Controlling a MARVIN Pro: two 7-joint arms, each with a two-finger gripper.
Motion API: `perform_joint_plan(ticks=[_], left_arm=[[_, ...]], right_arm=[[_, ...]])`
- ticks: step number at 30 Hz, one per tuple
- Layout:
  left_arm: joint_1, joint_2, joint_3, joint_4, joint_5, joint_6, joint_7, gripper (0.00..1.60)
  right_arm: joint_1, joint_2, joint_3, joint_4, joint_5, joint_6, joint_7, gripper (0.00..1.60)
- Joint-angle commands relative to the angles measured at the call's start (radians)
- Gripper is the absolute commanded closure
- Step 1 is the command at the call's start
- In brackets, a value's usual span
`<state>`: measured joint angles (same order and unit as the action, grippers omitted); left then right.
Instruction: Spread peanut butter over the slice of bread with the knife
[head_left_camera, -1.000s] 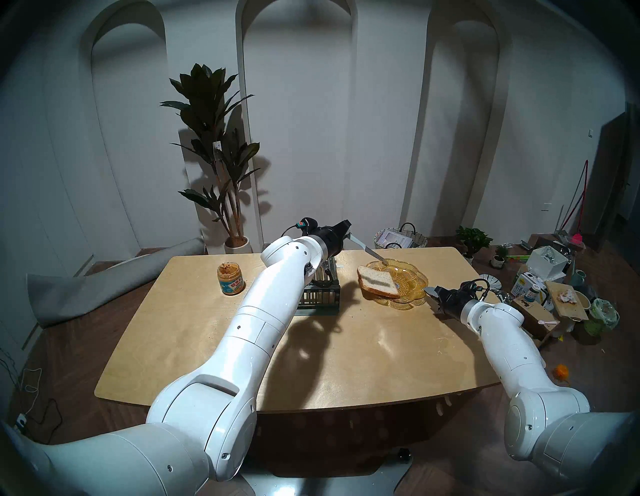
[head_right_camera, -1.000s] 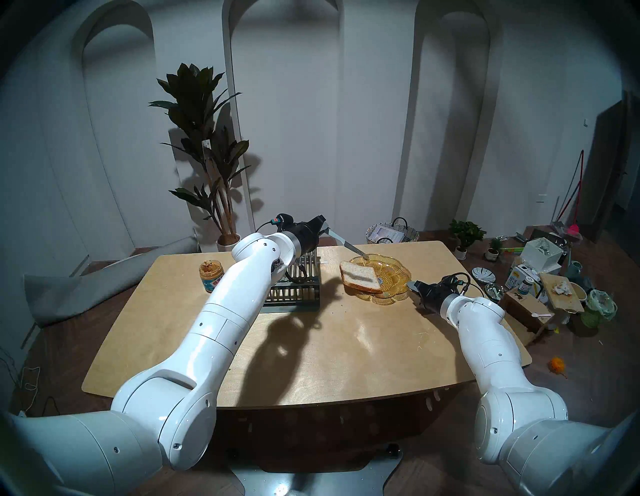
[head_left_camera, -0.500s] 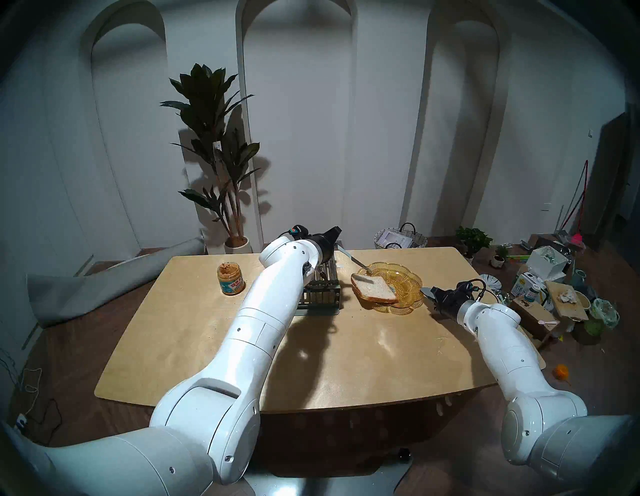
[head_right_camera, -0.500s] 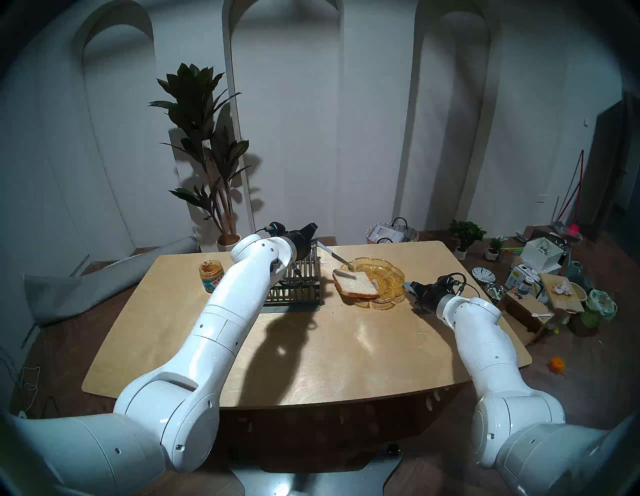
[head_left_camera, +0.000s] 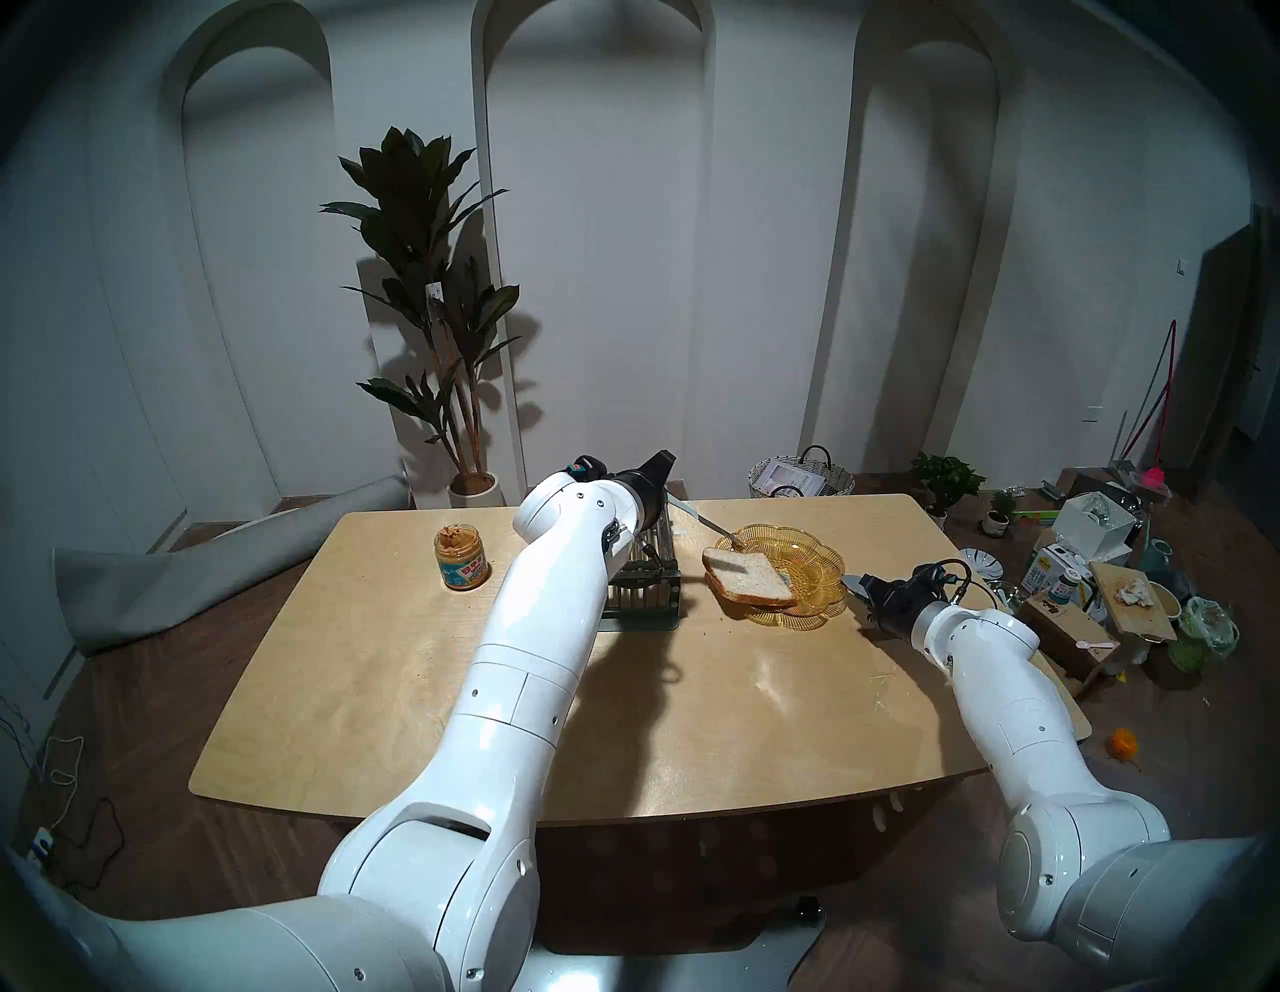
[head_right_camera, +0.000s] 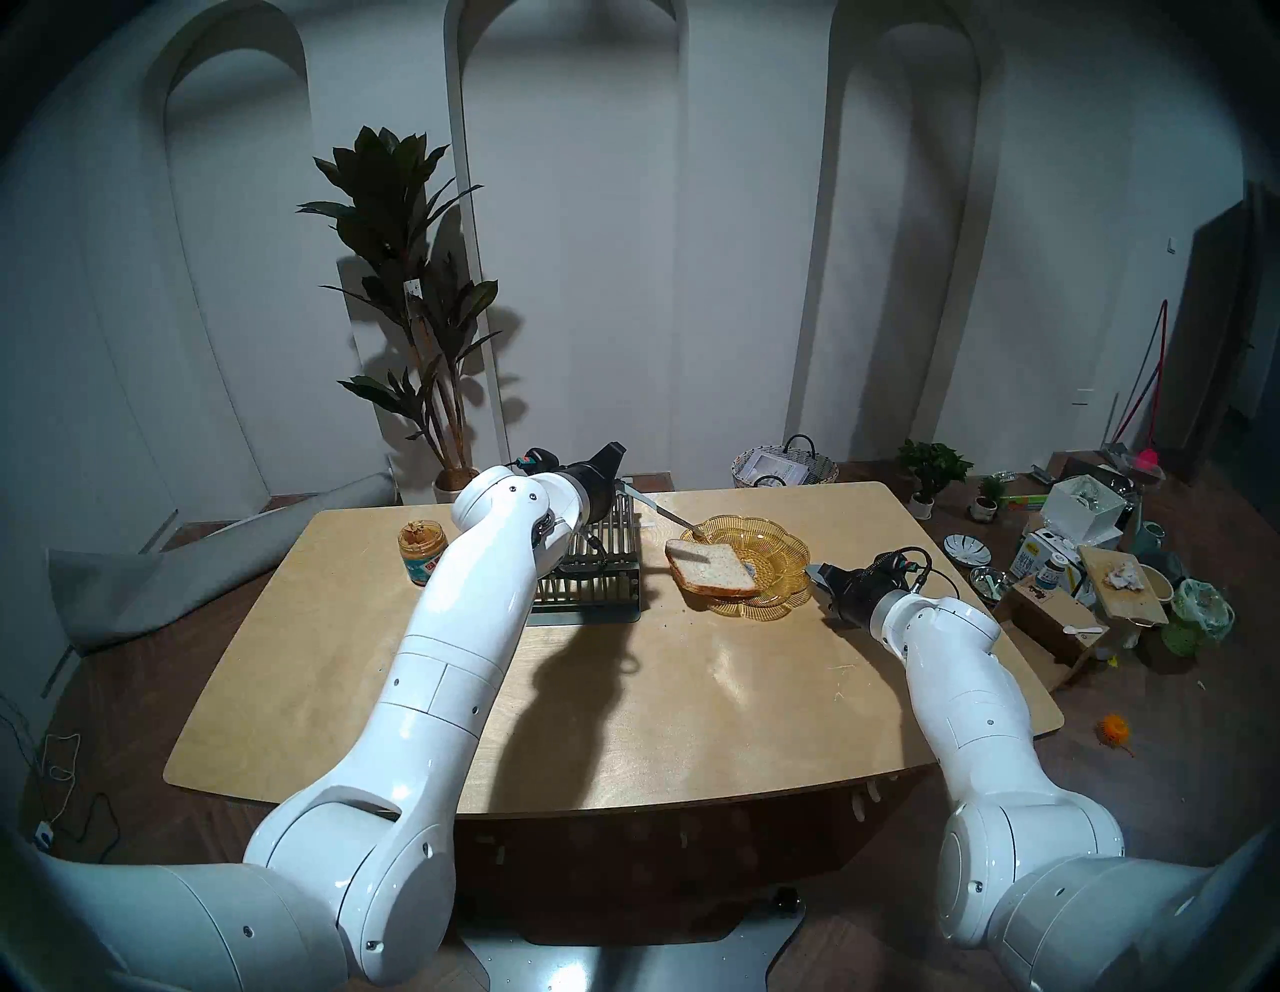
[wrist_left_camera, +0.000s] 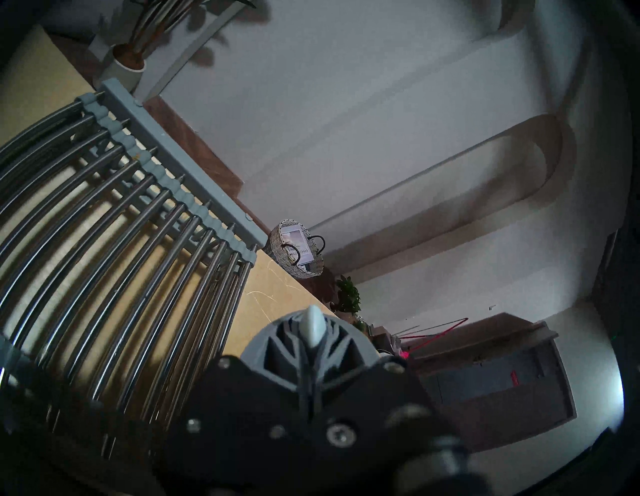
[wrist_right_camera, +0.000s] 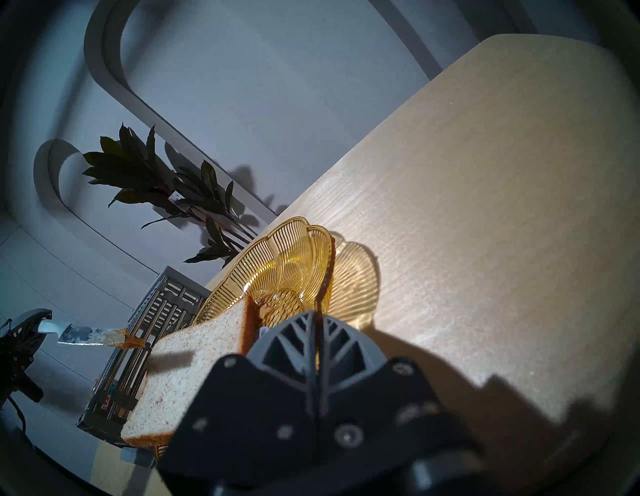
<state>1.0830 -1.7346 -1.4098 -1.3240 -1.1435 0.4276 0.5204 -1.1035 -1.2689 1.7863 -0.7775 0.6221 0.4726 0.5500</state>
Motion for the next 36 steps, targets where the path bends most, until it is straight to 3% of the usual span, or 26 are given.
perform_joint_plan(ticks=[1, 8, 16, 36], left_arm=[[0.049, -0.028, 0.029, -0.111, -0.057, -0.038, 0.046, 1.6], [0.067, -0.028, 0.086, -0.14, -0.081, -0.151, 0.081, 1.6], [0.045, -0.052, 0.111, -0.068, -0.059, -0.297, 0.095, 1.6], [0.038, -0.057, 0.224, -0.007, -0.001, -0.388, 0.113, 1.6]], right_arm=[[0.006, -0.005, -0.003, -0.038, -0.003, -0.009, -0.002, 1.6], [0.009, -0.006, -0.007, -0.036, -0.005, -0.011, -0.007, 1.6], [0.019, 0.002, -0.008, -0.019, -0.004, -0.013, -0.001, 1.6], [0.086, 0.021, -0.03, 0.081, -0.01, -0.039, 0.019, 1.6]])
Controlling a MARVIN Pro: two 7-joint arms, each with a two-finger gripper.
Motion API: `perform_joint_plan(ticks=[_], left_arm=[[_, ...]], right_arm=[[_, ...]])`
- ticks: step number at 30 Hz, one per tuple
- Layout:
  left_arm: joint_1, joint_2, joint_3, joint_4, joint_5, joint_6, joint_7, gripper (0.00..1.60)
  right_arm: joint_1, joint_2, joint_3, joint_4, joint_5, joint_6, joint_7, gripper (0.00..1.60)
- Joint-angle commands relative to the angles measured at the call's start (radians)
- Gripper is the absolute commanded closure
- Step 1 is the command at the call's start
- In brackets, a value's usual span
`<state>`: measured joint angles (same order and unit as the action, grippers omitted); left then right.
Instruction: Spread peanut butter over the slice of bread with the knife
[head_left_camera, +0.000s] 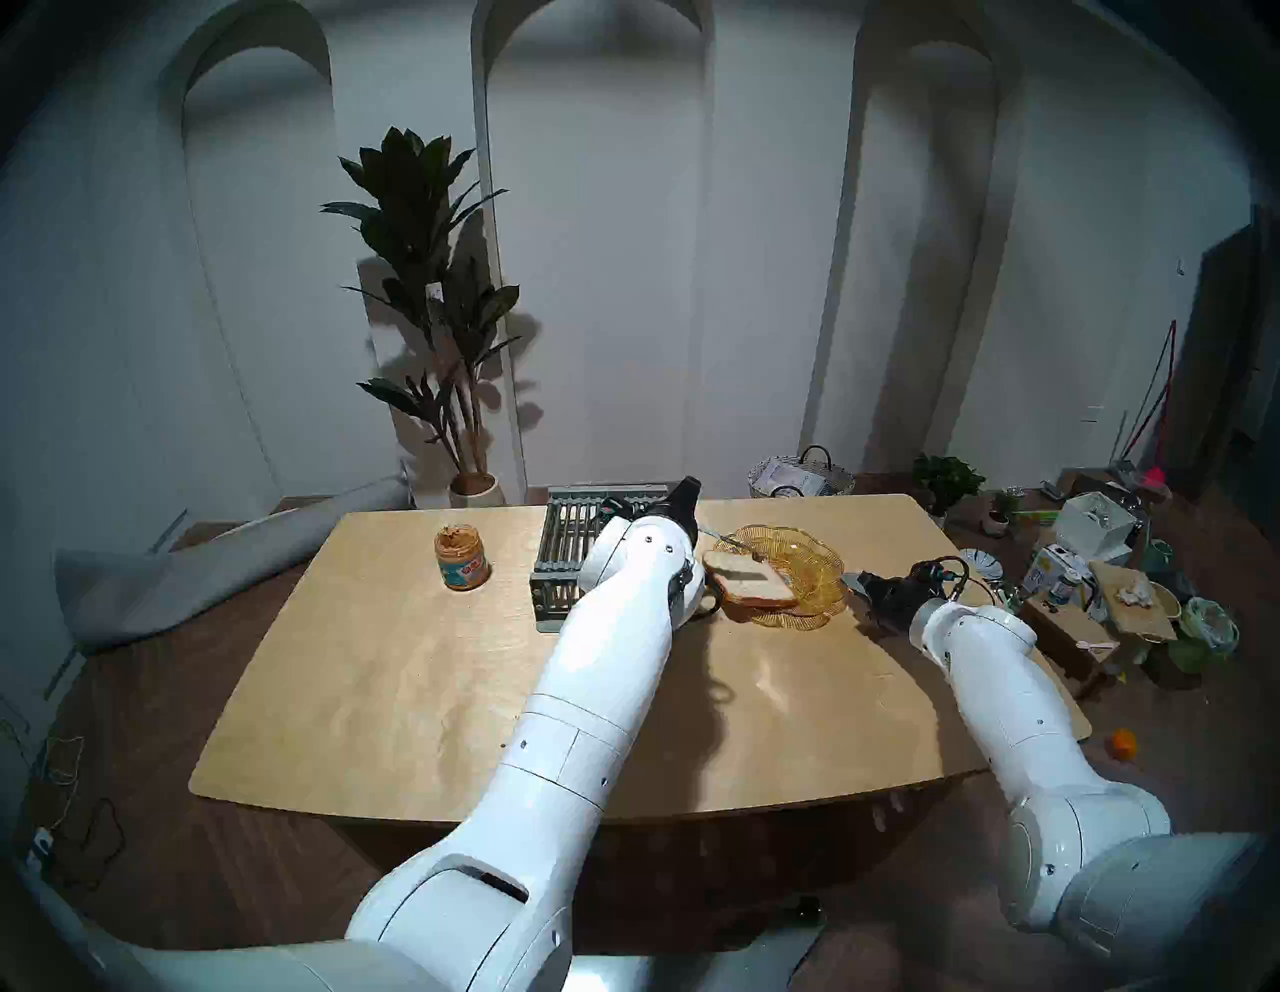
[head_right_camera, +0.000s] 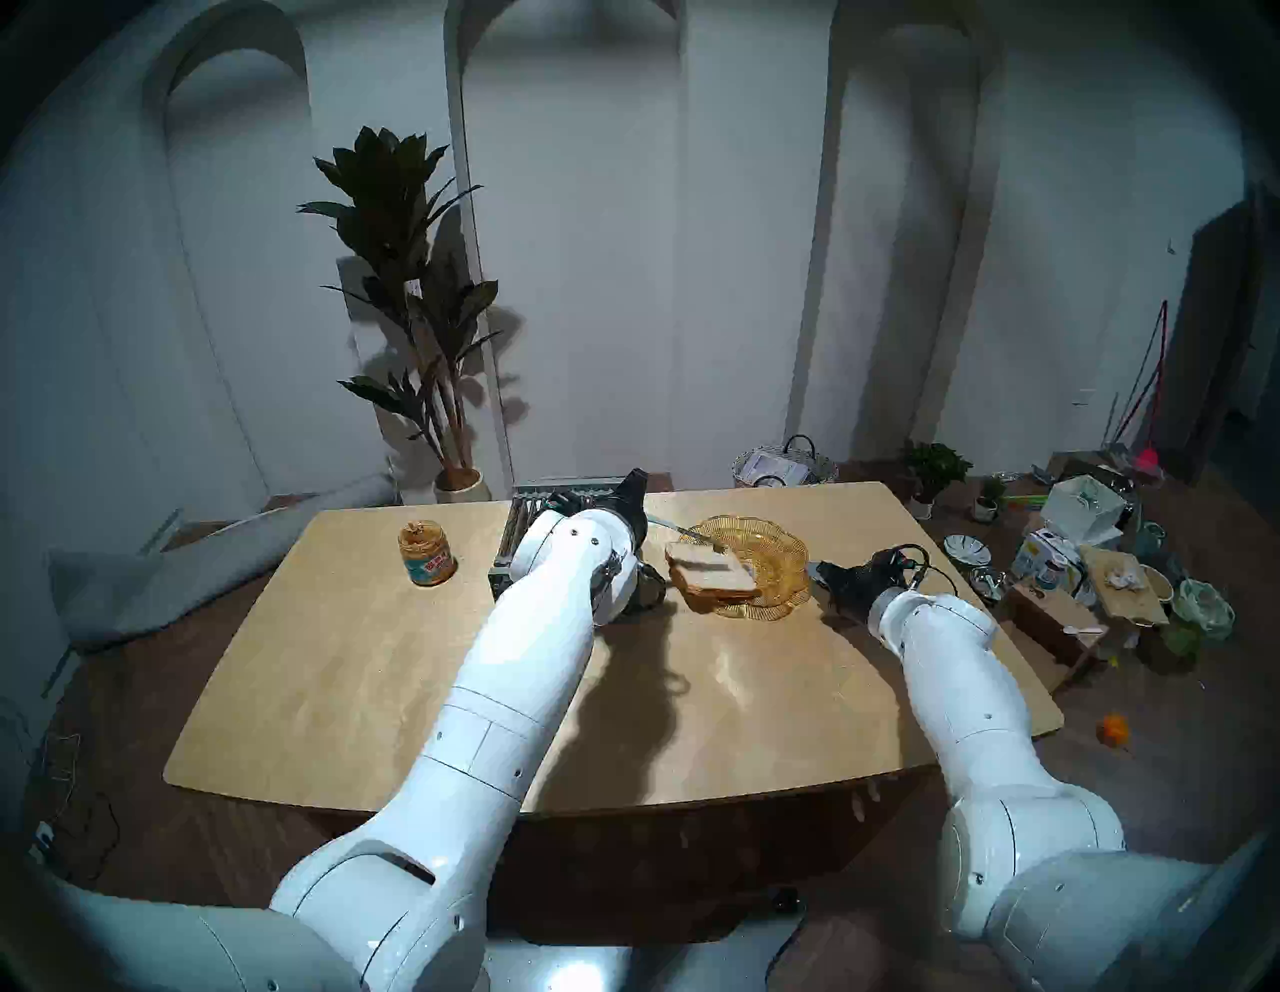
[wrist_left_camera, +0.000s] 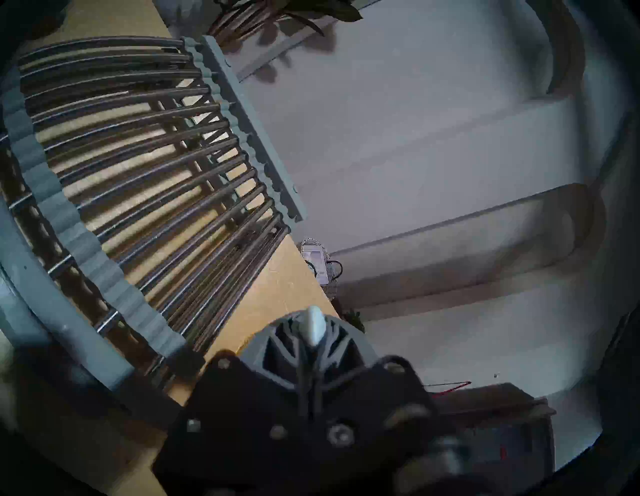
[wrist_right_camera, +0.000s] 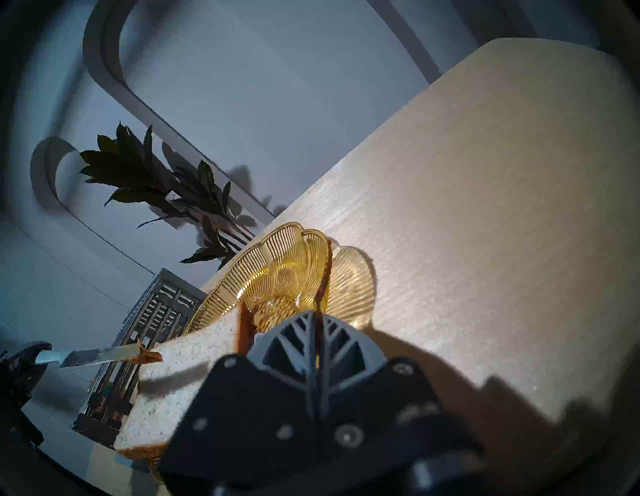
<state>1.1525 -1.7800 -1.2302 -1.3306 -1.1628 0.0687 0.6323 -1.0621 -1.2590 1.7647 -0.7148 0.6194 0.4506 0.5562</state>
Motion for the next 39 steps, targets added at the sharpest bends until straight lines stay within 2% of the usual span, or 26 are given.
perform_joint_plan(ticks=[1, 15, 28, 39], left_arm=[[-0.033, -0.012, 0.049, 0.005, 0.019, -0.031, 0.004, 1.6], [-0.056, -0.019, 0.081, 0.084, 0.092, -0.087, 0.008, 1.6], [-0.055, -0.006, 0.102, 0.117, 0.129, -0.105, 0.0, 1.6], [-0.033, 0.023, 0.182, 0.116, 0.216, -0.144, -0.026, 1.6]], right_arm=[[0.049, 0.013, -0.01, 0.026, -0.008, -0.019, 0.015, 1.6], [0.084, 0.028, -0.023, 0.083, -0.012, -0.037, 0.049, 1.6], [0.074, 0.026, -0.017, 0.064, -0.003, -0.025, 0.057, 1.6], [0.065, 0.019, -0.006, 0.036, 0.004, -0.008, 0.046, 1.6]])
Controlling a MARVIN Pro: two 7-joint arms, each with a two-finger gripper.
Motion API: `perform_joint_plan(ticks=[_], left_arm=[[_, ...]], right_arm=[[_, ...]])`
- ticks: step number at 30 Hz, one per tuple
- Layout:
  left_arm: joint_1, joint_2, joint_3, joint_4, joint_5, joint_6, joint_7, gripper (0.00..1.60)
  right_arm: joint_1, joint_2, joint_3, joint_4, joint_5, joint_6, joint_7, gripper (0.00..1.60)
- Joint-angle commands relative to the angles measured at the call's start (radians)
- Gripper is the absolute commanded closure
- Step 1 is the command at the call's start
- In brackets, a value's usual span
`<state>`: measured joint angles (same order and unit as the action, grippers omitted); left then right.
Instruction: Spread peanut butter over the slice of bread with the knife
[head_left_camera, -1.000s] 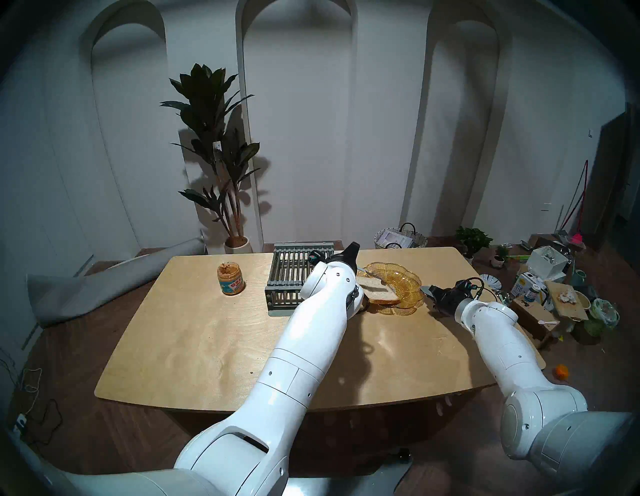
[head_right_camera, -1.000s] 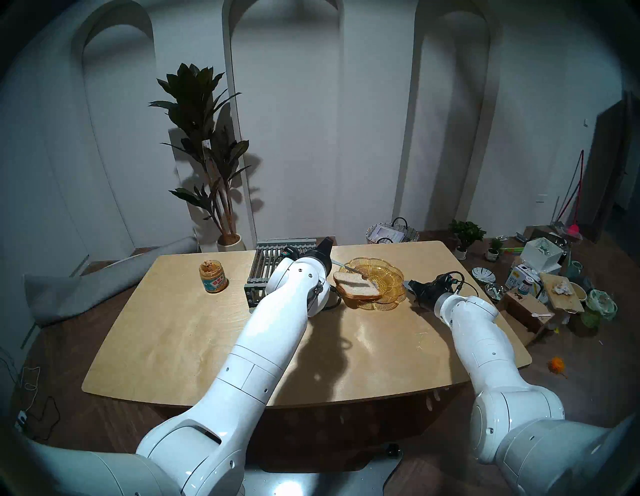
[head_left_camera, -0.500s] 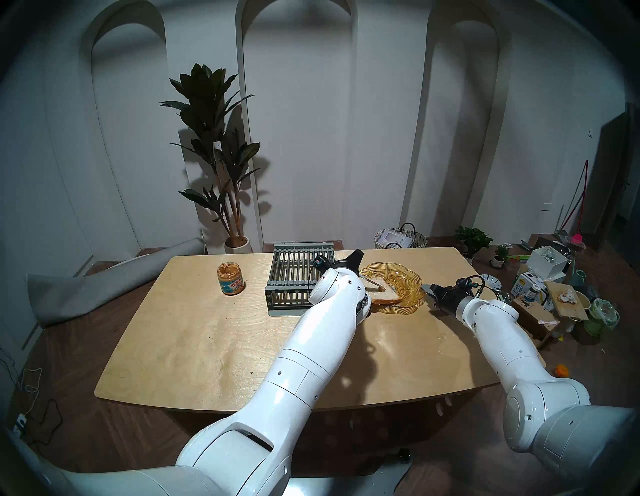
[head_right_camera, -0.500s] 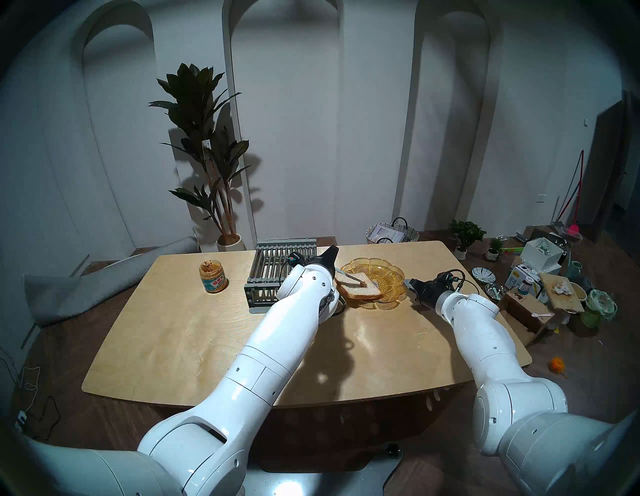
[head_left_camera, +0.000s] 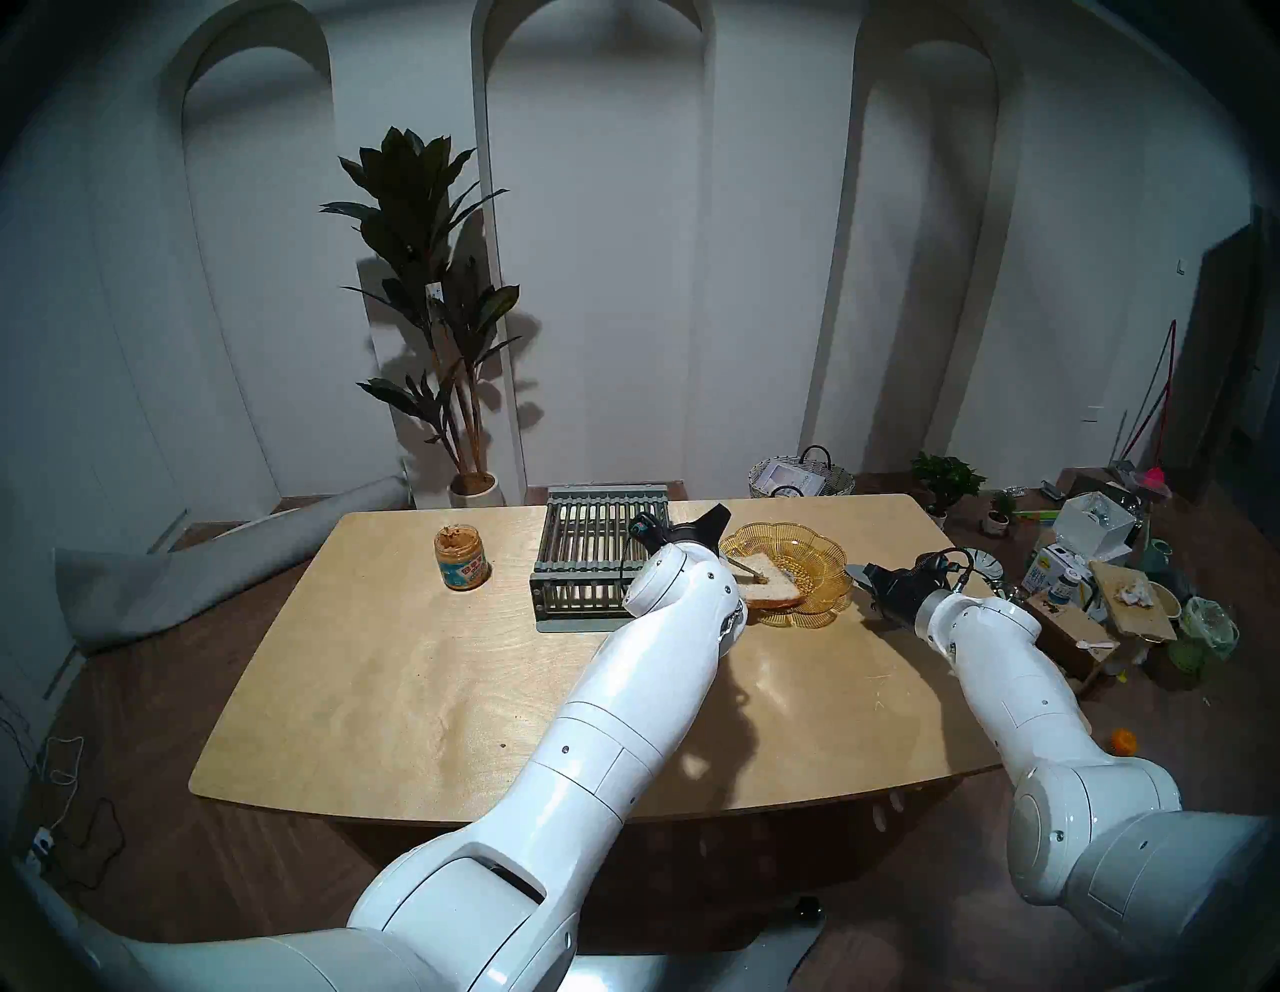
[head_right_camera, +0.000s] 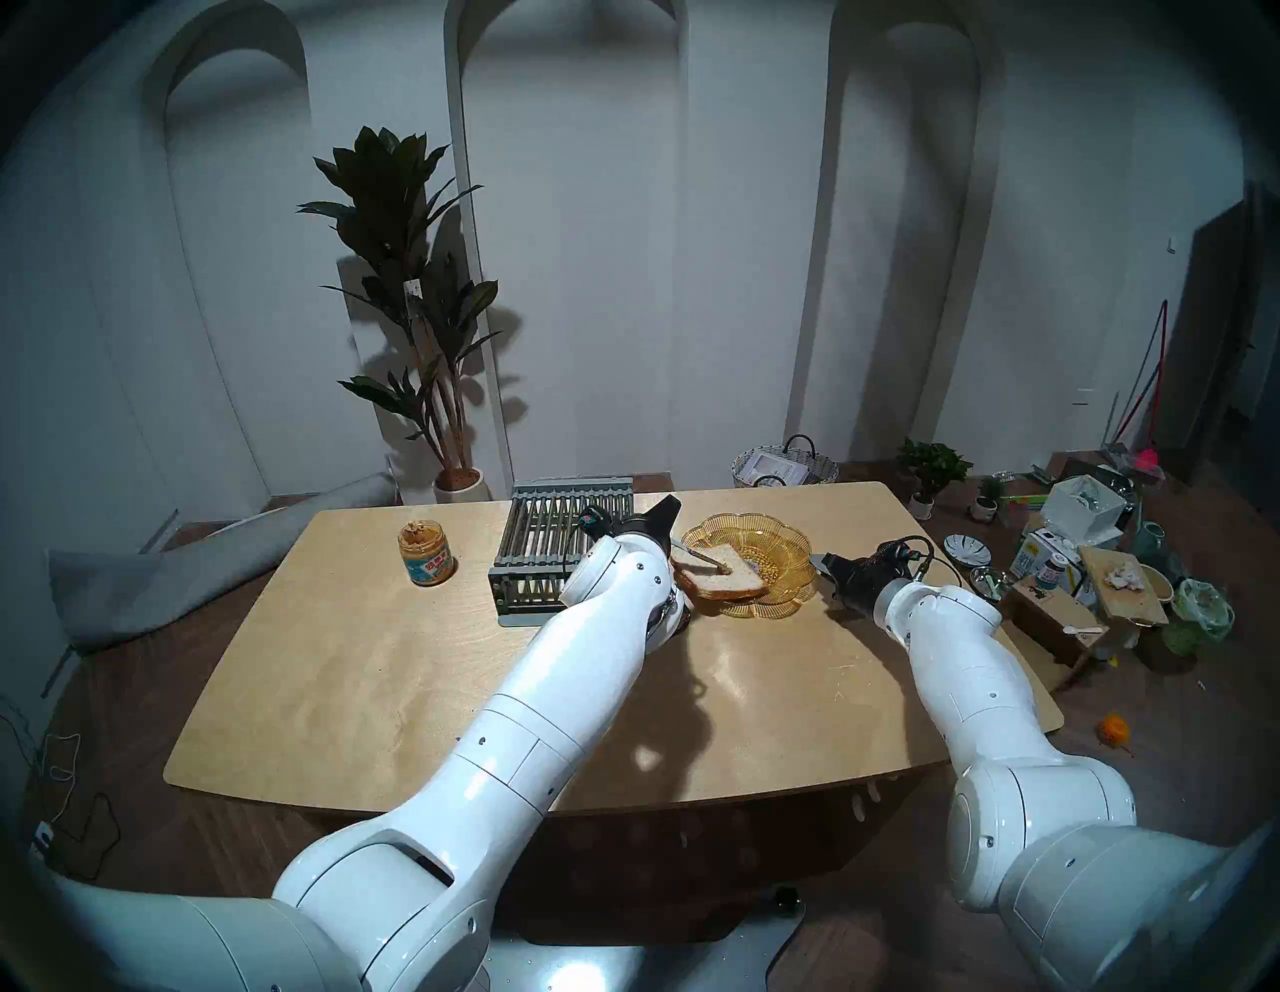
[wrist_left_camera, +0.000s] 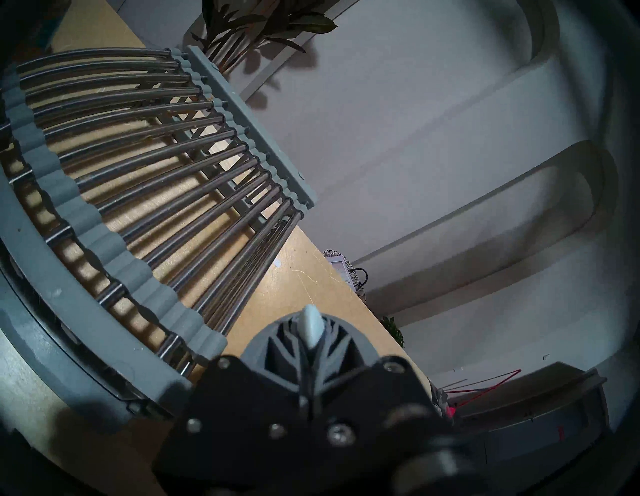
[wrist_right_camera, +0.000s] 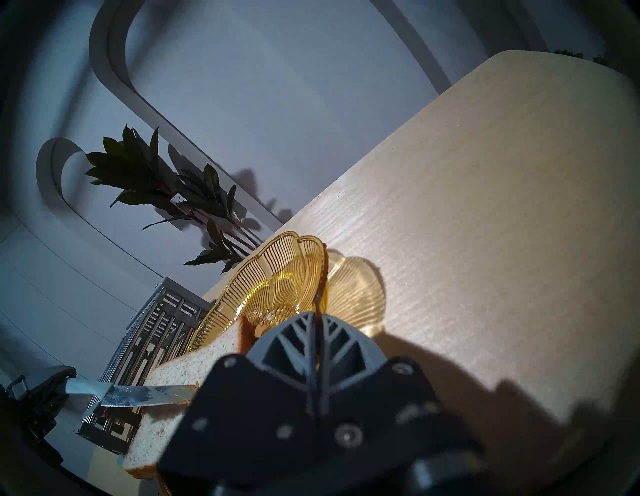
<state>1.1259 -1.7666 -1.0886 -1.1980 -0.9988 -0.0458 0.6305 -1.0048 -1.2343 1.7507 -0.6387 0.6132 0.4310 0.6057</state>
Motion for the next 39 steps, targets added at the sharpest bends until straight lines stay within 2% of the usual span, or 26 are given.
perform_joint_plan(ticks=[1, 8, 14, 39], left_arm=[[-0.003, 0.011, 0.042, -0.019, 0.051, -0.029, -0.026, 1.6], [0.029, 0.031, 0.081, -0.055, 0.066, -0.054, -0.079, 1.6], [0.044, 0.048, 0.109, -0.074, 0.086, -0.059, -0.086, 1.6], [0.066, 0.089, 0.076, -0.07, 0.039, -0.073, -0.136, 1.6]], right_arm=[[0.007, -0.007, 0.01, -0.041, 0.011, 0.015, -0.005, 1.6], [0.013, -0.012, 0.011, -0.032, 0.008, 0.027, -0.022, 1.6], [0.015, -0.014, 0.015, -0.023, 0.006, 0.024, -0.028, 1.6], [0.026, -0.013, 0.021, 0.002, 0.005, 0.01, -0.029, 1.6]])
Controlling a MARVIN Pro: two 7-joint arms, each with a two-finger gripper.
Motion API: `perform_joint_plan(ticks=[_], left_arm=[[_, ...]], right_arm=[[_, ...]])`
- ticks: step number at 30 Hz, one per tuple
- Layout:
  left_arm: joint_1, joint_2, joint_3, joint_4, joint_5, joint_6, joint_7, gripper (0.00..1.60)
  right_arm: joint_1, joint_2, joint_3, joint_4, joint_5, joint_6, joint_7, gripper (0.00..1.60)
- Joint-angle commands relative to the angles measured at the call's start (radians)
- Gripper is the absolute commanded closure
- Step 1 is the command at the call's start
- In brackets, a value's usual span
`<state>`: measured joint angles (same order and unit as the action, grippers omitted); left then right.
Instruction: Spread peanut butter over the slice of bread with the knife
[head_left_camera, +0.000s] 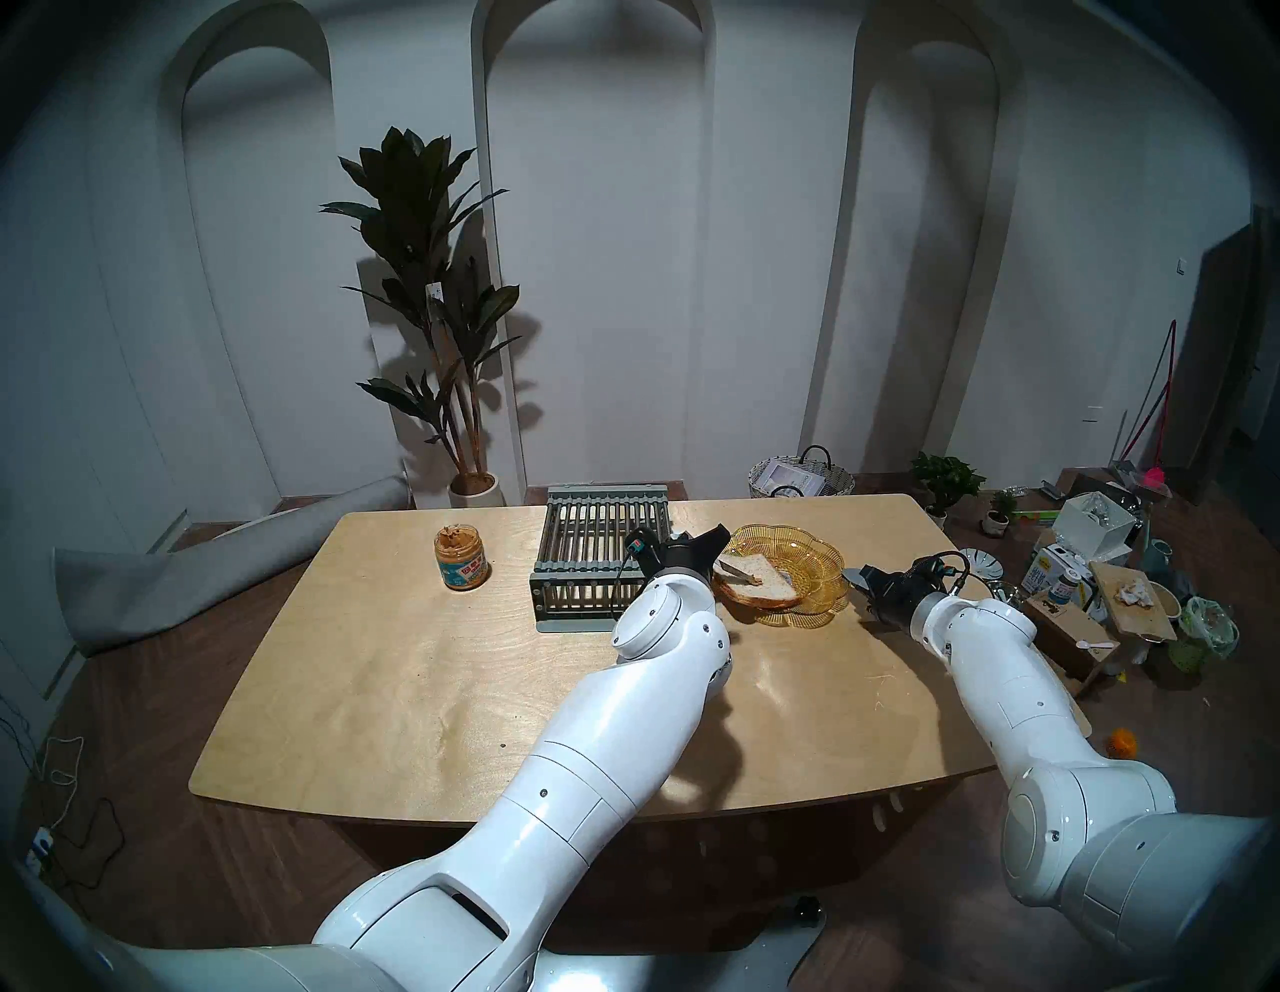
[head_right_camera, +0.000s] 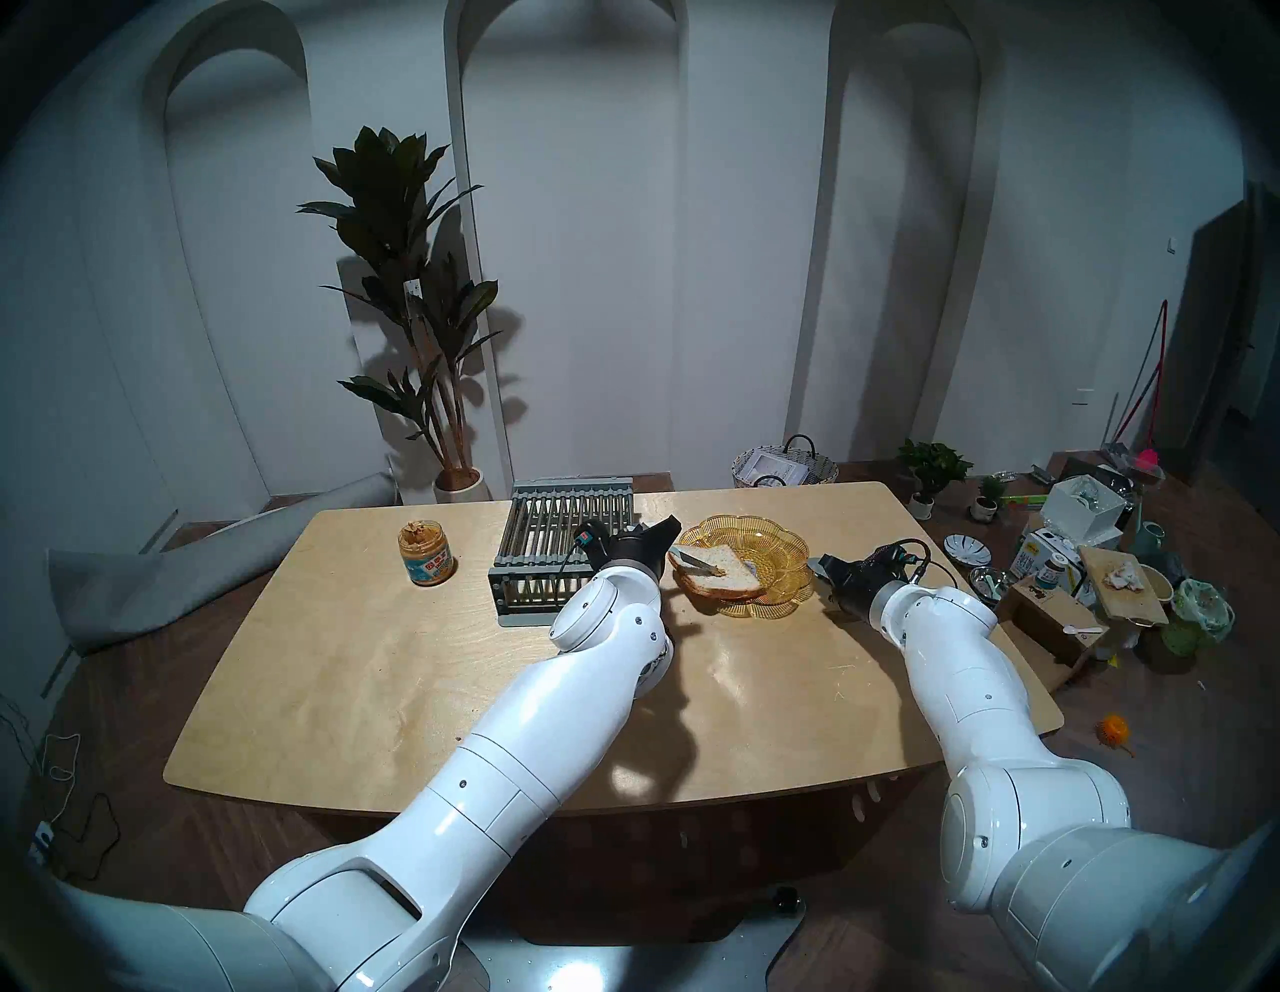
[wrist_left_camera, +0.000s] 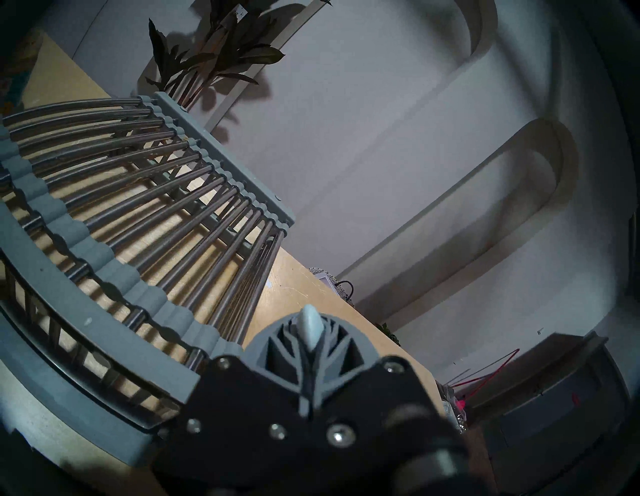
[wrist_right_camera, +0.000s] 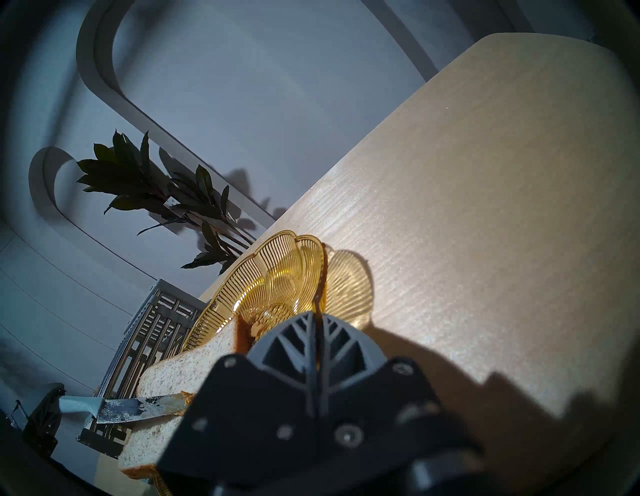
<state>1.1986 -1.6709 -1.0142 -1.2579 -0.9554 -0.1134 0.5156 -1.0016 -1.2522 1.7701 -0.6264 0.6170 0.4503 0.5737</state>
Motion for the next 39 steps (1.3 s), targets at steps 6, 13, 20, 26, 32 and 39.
perform_joint_plan(ticks=[6, 13, 20, 26, 32, 39], left_arm=[[-0.004, 0.004, 0.008, -0.024, 0.001, -0.006, -0.012, 1.6], [0.017, 0.035, -0.001, -0.046, -0.004, 0.0, -0.009, 1.6], [0.033, 0.055, -0.005, -0.069, -0.005, 0.005, 0.001, 1.6], [0.046, 0.067, -0.004, -0.097, -0.001, 0.01, 0.006, 1.6], [0.058, 0.082, -0.006, -0.137, 0.001, 0.018, 0.016, 1.6], [0.064, 0.093, -0.007, -0.18, -0.001, 0.029, 0.027, 1.6]], right_arm=[[0.028, 0.006, 0.002, 0.002, 0.001, -0.013, 0.004, 1.6], [0.038, 0.006, 0.006, 0.02, 0.002, -0.02, 0.007, 1.6], [0.042, 0.008, 0.007, 0.033, 0.002, -0.026, 0.01, 1.6], [0.042, 0.008, 0.007, 0.036, 0.002, -0.029, 0.011, 1.6], [0.037, 0.008, 0.008, 0.035, 0.001, -0.034, 0.012, 1.6], [0.035, 0.008, 0.009, 0.037, 0.001, -0.04, 0.014, 1.6]])
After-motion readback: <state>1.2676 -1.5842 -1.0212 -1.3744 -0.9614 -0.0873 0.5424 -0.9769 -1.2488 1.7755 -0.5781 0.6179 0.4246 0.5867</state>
